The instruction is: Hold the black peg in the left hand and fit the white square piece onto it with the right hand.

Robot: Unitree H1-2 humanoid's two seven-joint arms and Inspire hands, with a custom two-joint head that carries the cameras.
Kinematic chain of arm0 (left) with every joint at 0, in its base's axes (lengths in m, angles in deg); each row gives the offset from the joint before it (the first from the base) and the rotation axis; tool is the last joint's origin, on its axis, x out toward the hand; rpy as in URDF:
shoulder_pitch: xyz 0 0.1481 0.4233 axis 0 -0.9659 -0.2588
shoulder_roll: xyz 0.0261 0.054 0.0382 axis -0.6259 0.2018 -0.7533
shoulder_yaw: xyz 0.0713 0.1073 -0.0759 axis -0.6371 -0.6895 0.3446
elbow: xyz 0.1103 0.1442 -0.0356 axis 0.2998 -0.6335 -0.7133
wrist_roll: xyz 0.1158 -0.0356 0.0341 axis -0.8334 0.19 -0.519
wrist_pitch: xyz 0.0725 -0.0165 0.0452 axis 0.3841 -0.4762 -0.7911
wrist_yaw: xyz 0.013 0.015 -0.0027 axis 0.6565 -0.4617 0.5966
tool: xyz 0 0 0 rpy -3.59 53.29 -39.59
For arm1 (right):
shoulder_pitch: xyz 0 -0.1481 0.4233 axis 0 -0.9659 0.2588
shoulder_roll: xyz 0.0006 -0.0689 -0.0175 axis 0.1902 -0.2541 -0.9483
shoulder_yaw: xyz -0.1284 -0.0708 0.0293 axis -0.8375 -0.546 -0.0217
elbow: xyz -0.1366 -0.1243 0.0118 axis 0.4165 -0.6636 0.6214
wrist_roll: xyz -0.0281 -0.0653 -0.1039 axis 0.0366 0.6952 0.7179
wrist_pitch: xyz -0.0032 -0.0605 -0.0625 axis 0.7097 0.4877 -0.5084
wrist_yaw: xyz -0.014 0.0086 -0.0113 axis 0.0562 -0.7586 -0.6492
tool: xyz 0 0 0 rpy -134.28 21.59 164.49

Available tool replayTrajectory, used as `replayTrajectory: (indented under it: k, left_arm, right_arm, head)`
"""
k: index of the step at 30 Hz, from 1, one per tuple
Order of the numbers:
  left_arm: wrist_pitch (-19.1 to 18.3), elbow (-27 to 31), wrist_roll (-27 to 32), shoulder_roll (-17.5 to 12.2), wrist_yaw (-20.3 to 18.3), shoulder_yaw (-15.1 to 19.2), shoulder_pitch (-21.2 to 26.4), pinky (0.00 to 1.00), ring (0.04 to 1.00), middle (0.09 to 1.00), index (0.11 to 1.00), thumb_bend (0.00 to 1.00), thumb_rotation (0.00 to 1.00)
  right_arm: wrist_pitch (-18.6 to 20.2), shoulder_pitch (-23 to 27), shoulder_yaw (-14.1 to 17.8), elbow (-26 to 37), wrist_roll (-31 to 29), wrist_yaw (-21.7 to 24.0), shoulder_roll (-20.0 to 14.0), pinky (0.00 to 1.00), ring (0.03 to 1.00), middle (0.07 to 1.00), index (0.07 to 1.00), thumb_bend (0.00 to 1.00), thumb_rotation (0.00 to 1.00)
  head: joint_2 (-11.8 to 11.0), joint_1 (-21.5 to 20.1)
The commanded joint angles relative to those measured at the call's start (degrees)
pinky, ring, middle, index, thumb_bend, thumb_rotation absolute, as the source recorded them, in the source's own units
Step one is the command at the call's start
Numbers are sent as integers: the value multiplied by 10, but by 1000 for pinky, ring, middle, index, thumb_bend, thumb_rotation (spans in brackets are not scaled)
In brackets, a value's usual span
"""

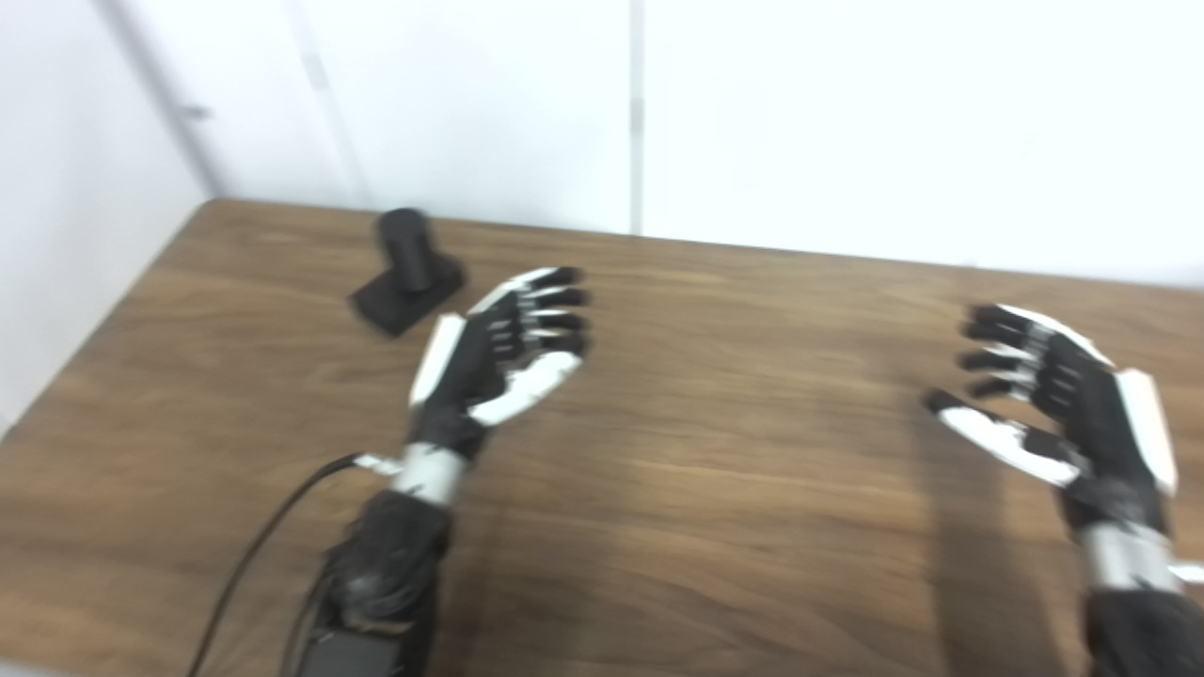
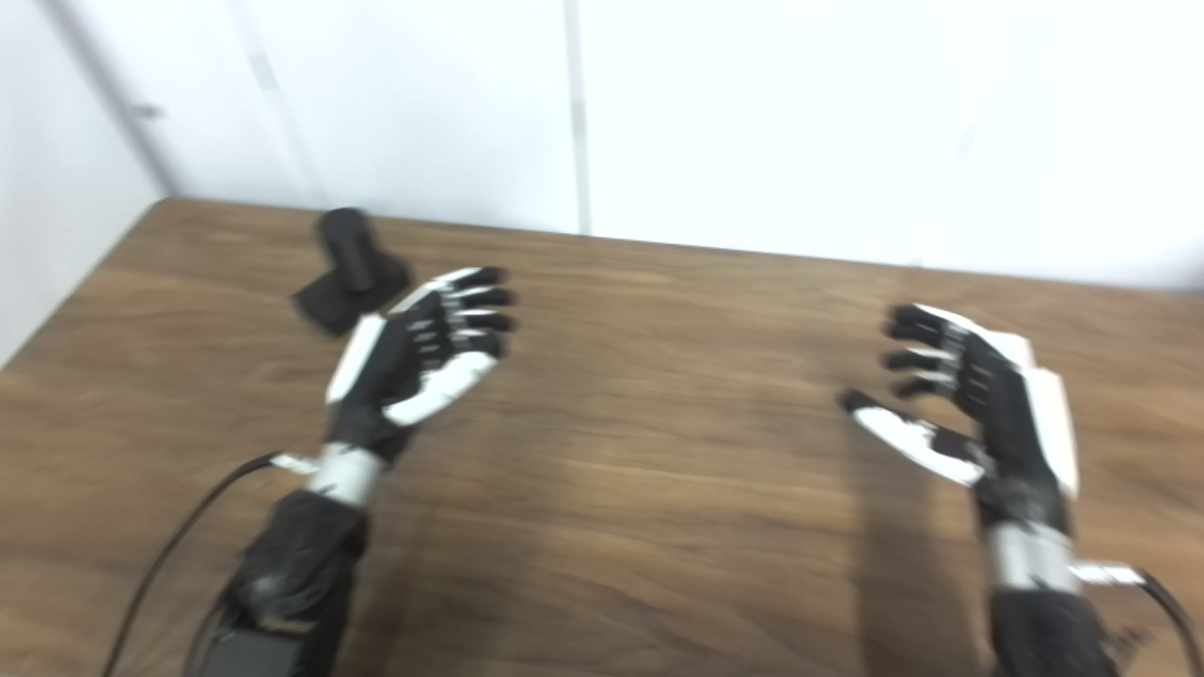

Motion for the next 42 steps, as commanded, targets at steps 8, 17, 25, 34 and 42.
replayTrajectory:
  k: [8, 17, 25, 34, 42]
  left_arm:
    - [34, 2, -13, 6, 13, -7, 18, 555, 655, 741, 762, 639, 363]
    - [38, 8, -23, -3, 16, 0, 20, 544, 657, 737, 759, 649, 350]
    - [24, 42, -94, -45, 16, 11, 36, 534, 659, 727, 732, 600, 148]
    - [-37, 76, -154, -109, -1, 24, 68, 513, 647, 717, 707, 653, 162]
    - [-43, 63, -168, -132, 9, 43, 89, 532, 660, 739, 722, 663, 135]
  right_arm:
    - [4, 18, 6, 38, -29, 11, -7, 549, 662, 740, 724, 479, 0]
    - [-12, 23, 4, 28, -22, 9, -12, 486, 632, 734, 712, 477, 0]
    - [4, 22, 1, 42, -15, 11, -18, 491, 629, 731, 709, 474, 0]
    - [5, 22, 0, 45, -18, 10, -17, 493, 629, 728, 706, 461, 0]
    - [12, 23, 0, 51, -16, 9, -18, 489, 622, 726, 700, 459, 0]
  head:
    - [-8, 17]
    - [-15, 15]
    - [-17, 16]
    - [-19, 17]
    - [-17, 21]
